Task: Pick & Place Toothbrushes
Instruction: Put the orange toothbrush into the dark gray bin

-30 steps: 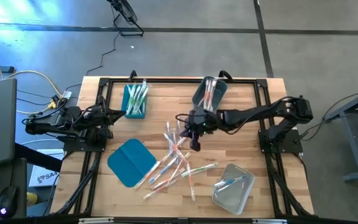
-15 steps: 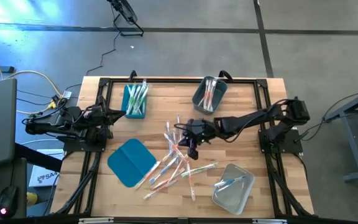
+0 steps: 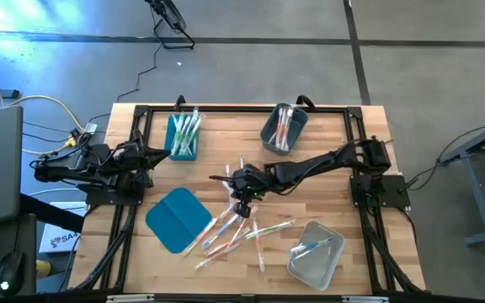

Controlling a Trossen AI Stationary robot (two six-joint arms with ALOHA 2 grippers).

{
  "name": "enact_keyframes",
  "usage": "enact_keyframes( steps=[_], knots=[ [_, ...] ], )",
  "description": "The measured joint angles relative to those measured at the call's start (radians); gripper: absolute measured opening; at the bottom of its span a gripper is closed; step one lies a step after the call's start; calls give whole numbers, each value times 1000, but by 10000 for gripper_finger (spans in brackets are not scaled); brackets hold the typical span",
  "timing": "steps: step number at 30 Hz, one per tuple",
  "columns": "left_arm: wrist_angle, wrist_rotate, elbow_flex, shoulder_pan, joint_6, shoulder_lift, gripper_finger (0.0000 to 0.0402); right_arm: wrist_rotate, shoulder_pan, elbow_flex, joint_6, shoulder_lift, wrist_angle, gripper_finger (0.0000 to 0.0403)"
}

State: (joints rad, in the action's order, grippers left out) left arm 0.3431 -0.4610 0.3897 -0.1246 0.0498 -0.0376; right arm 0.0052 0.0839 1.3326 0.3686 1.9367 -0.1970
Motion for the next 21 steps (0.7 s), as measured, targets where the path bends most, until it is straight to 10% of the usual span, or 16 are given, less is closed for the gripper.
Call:
enact_keyframes(
  steps=[7,21],
  knots=[
    [5,0,0,0,0,0,0,112,-9,2,-25,16,-26,24],
    [3,0,0,0,0,0,0,120,-9,1,-51,78,16,203]
  ],
)
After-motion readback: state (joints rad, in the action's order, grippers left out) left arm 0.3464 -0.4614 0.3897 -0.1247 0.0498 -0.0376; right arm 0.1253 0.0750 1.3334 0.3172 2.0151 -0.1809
